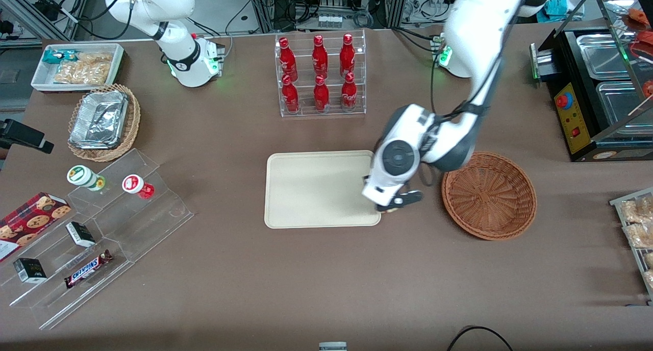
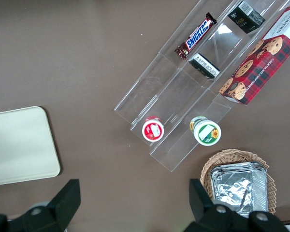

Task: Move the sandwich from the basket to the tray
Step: 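Lift the sandwich with the left gripper and carry it over the beige tray, then lower the sandwich onto the tray and open the left gripper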

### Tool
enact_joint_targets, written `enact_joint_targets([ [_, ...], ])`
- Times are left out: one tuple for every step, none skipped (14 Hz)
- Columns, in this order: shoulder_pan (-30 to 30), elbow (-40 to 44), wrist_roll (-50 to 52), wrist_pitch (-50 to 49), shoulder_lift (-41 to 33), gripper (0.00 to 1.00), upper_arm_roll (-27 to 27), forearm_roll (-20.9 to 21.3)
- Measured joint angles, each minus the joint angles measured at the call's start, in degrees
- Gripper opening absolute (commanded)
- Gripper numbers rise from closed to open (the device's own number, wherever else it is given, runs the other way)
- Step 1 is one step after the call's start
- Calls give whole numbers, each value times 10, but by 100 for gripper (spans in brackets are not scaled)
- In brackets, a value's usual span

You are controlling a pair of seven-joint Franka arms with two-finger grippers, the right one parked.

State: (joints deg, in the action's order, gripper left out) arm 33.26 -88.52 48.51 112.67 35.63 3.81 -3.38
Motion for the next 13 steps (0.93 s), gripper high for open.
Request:
enact_joint_targets([
  [21,25,16,4,22,5,1,-1],
  [41,48,28,5,40,5,1,-1],
  [57,72,36,5,56,5,1,-1],
  [68,92,40,5,69,5,2,-1],
  [76,108,40,5,81,5,4,-1],
  [81,120,40,6,92,6,6,-1],
  [85,128,39,14,102,6,7,-1],
  [87,131,39,28,112,7,7,-1],
  [89,133,39,40,120,11,8,-1],
  [92,134,39,50,128,27,9,-1],
  [96,136,39,58,136,71,9,-1],
  [98,138,42,63,142,100,9,-1],
  [100,141,50,65,143,100,9,-1],
])
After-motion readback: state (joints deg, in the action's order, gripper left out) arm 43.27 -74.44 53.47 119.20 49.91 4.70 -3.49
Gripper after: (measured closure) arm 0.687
